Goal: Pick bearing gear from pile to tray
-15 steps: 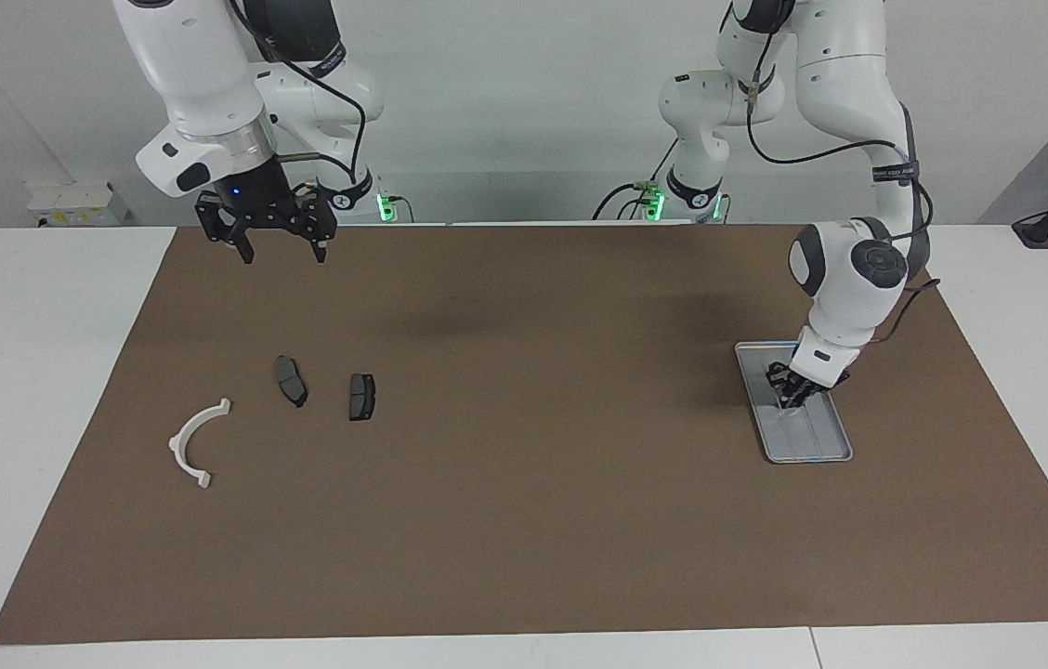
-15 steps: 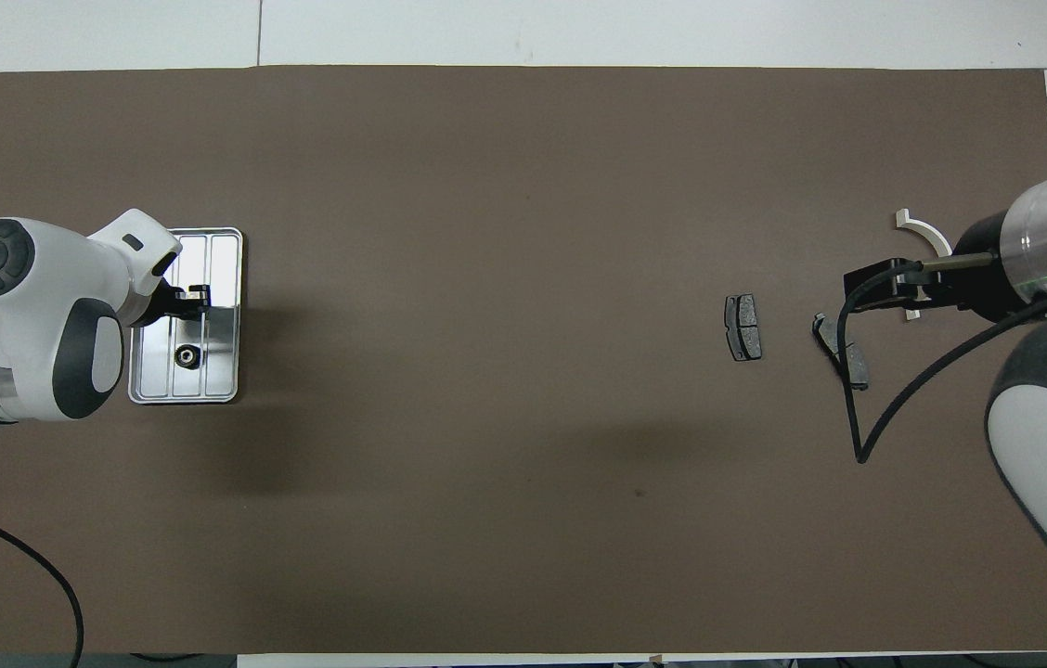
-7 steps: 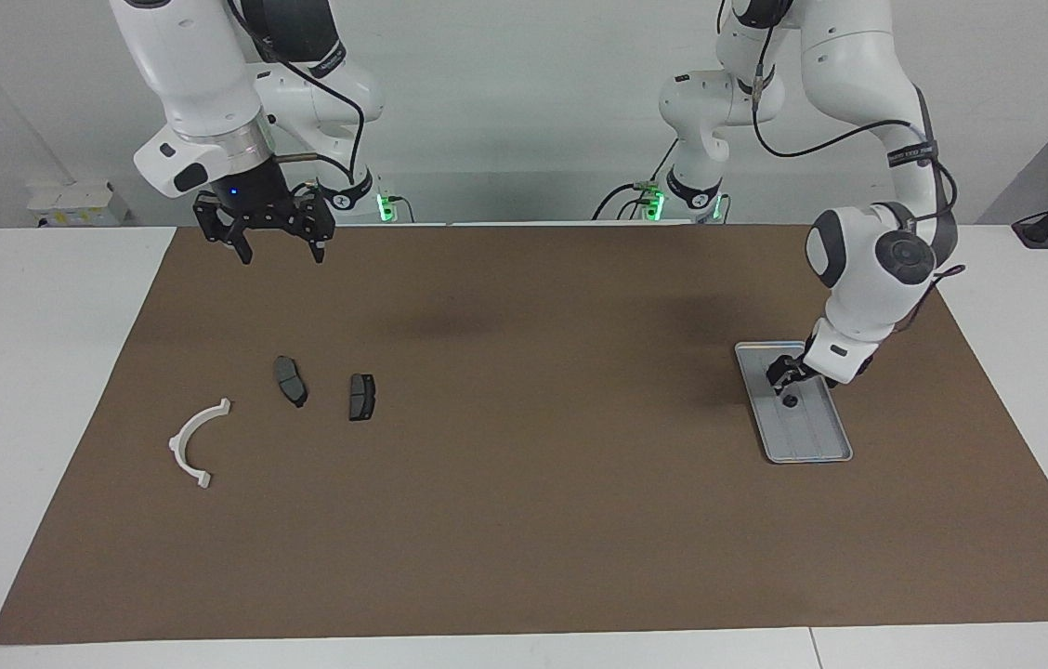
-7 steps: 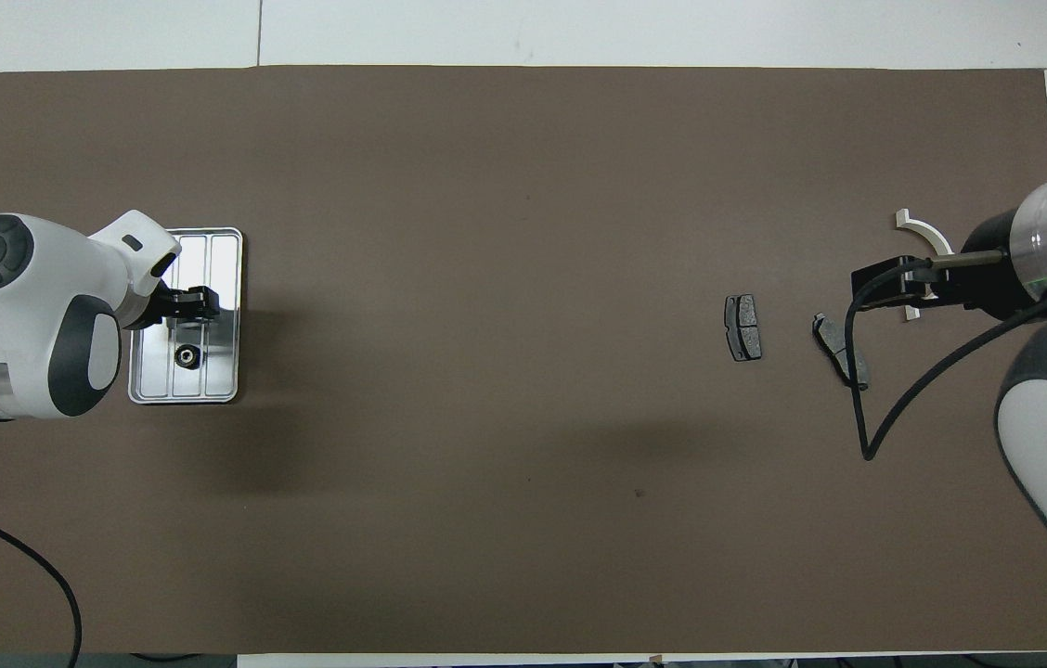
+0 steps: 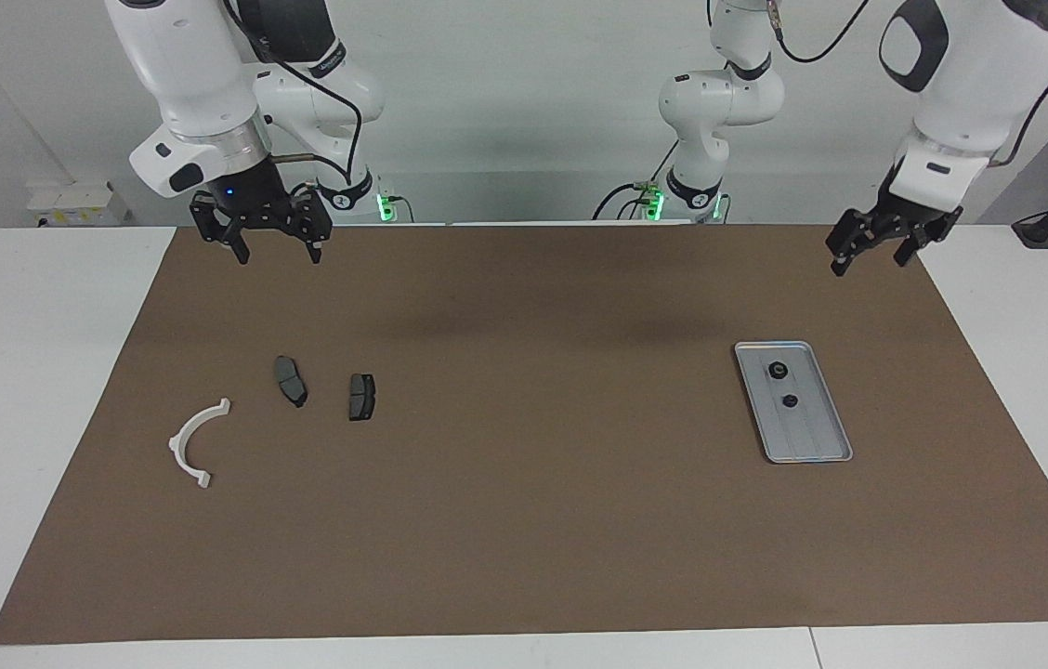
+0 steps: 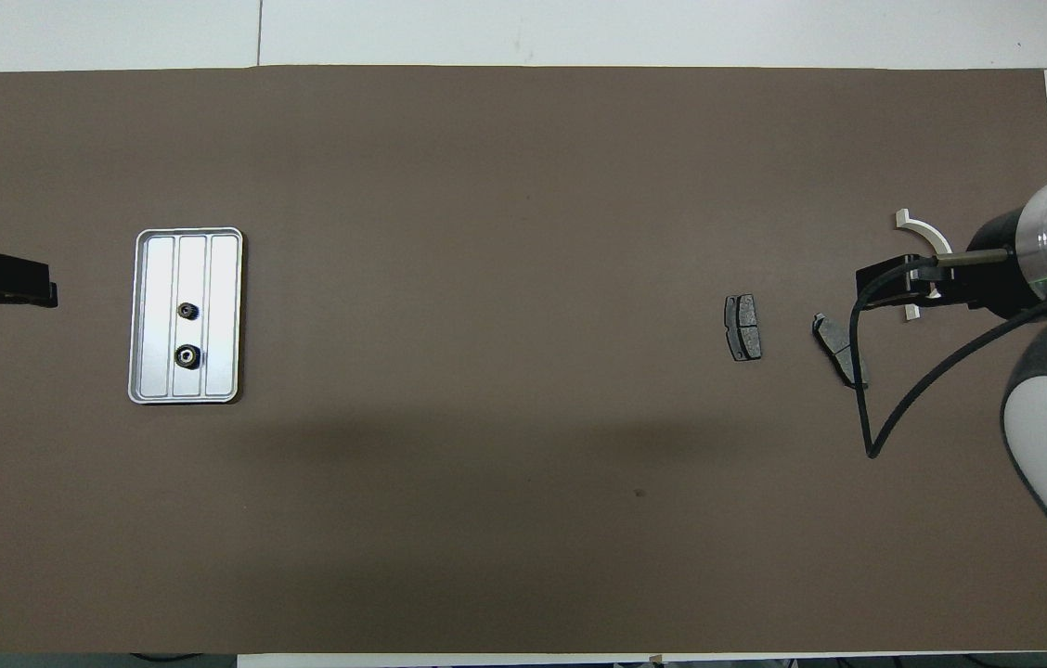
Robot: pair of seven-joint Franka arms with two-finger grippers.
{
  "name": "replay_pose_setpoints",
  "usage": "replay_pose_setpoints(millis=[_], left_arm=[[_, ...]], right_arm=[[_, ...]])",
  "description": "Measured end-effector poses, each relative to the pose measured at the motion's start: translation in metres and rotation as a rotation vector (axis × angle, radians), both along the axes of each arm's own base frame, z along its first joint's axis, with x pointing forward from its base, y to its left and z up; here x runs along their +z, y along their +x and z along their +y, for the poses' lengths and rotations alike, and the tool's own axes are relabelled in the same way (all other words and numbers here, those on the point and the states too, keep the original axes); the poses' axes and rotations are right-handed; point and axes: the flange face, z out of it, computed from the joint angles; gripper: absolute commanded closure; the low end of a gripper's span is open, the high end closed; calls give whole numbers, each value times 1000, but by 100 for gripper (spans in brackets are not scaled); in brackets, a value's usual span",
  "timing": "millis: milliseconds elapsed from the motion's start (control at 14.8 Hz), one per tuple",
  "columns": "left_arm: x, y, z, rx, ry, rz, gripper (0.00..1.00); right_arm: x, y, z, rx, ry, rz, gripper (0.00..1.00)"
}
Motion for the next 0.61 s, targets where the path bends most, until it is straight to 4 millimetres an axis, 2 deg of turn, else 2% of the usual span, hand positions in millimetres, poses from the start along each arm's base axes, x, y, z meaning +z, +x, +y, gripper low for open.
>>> replay_pose_setpoints(millis=[136,271,407,610], left_arm=[[26,-27,-1,-13,-12,3,0],[38,-42,-5,-18,-34,-2,0],[38,-45,-14,-36,-40,-2,1],[27,-42,-25,-56,-37,27,1]], right_arm=[[0,0,-1,-2,0,0,0],[0,0,-2,-4,0,0,0],[0,1,-5,-8,0,0,0],[0,1,-6,-11,0,0,0]])
